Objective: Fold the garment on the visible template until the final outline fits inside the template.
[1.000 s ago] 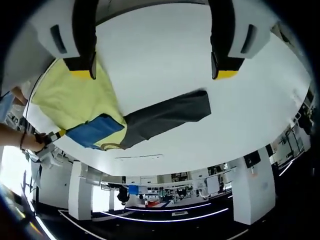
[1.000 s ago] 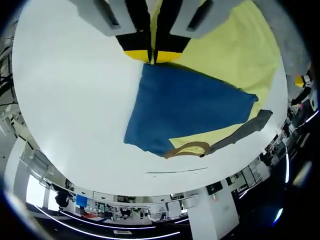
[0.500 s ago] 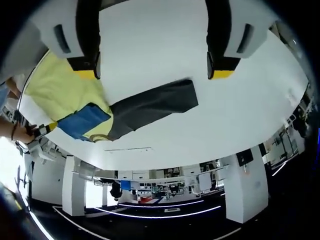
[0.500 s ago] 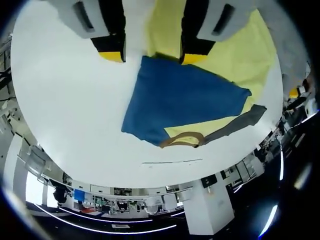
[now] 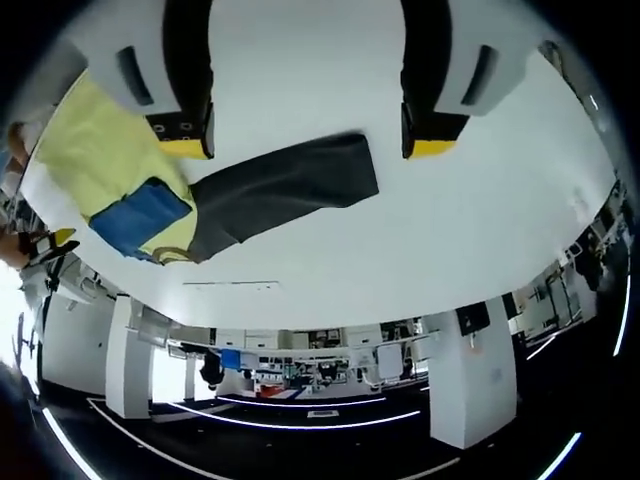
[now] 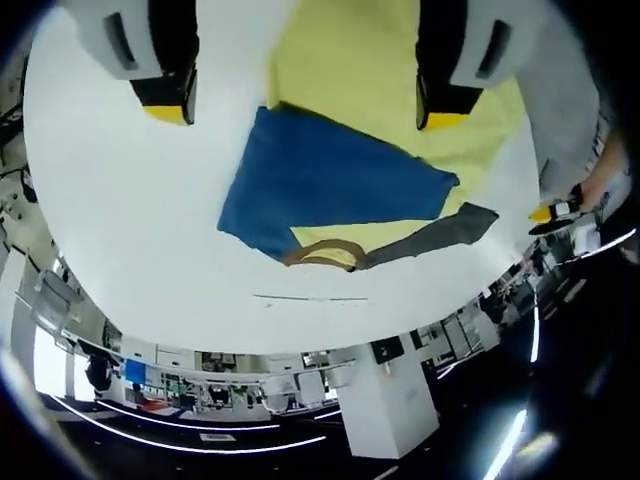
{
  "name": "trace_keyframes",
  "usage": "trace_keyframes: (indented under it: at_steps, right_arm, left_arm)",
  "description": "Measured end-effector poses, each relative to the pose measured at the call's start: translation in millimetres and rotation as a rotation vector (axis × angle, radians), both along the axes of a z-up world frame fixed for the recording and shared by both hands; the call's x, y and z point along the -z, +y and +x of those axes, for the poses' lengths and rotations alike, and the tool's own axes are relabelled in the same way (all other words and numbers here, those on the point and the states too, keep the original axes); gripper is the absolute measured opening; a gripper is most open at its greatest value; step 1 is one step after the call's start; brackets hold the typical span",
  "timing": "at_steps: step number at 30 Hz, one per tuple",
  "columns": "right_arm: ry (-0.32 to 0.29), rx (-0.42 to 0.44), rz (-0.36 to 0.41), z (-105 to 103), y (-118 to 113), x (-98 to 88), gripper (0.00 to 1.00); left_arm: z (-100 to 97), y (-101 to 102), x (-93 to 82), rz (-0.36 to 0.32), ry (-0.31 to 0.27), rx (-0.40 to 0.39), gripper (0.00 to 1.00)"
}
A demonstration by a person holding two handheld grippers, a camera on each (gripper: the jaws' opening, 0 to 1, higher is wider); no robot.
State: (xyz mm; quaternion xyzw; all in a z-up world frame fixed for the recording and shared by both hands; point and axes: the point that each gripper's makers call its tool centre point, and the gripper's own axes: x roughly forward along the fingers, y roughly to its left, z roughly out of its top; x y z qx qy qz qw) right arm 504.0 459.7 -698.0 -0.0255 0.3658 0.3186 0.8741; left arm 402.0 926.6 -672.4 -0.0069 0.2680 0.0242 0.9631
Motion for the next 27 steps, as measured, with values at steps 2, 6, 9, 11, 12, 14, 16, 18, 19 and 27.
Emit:
trace_keyframes:
  at_steps: [2, 6, 9, 11, 12, 14, 16, 18, 19, 27]
  right_arm:
    - [-0.017, -0.019, 0.013, -2.5, 1.9, -8.0, 0.97]
    - [-0.045, -0.056, 0.017, -9.5, 5.9, -19.9, 1.00]
    - [-0.058, -0.088, 0.008, -16.4, 8.0, -25.2, 1.00]
    - [-0.064, -0.093, 0.009, -19.3, 8.0, -27.9, 1.00]
    - [-0.069, -0.099, 0.012, -21.4, 8.0, -29.7, 1.00]
    - [-0.075, -0.100, 0.016, -23.7, 7.6, -31.7, 1.00]
    - [-0.086, -0.113, 0.028, -27.9, 8.0, -34.5, 1.00]
    - [-0.095, -0.125, 0.035, -33.3, 7.6, -36.7, 1.00]
    - [-0.097, -0.136, 0.031, -35.8, 7.4, -37.1, 1.00]
    - [-0.135, -0.194, 0.024, -52.2, 8.8, -44.9, 1.00]
  left_arm:
    - [3.5, 2.8, 1.6, -0.018, -0.001, -0.017, 0.69]
    - [12.9, 11.6, 7.3, -0.032, -0.004, -0.055, 0.64]
    - [17.7, 15.9, 14.6, -0.050, 0.016, -0.075, 0.63]
    - [21.3, 18.0, 18.6, -0.039, 0.023, -0.080, 0.63]
    - [23.5, 18.8, 21.3, -0.038, 0.029, -0.083, 0.62]
    - [27.0, 19.5, 25.2, -0.042, 0.034, -0.085, 0.61]
    - [30.7, 21.6, 29.5, -0.051, 0.040, -0.097, 0.59]
    - [34.7, 23.3, 33.2, -0.050, 0.038, -0.101, 0.57]
    - [36.0, 24.2, 35.3, -0.046, 0.042, -0.103, 0.57]
    - [41.8, 44.0, 60.2, -0.061, 0.070, -0.191, 0.43]
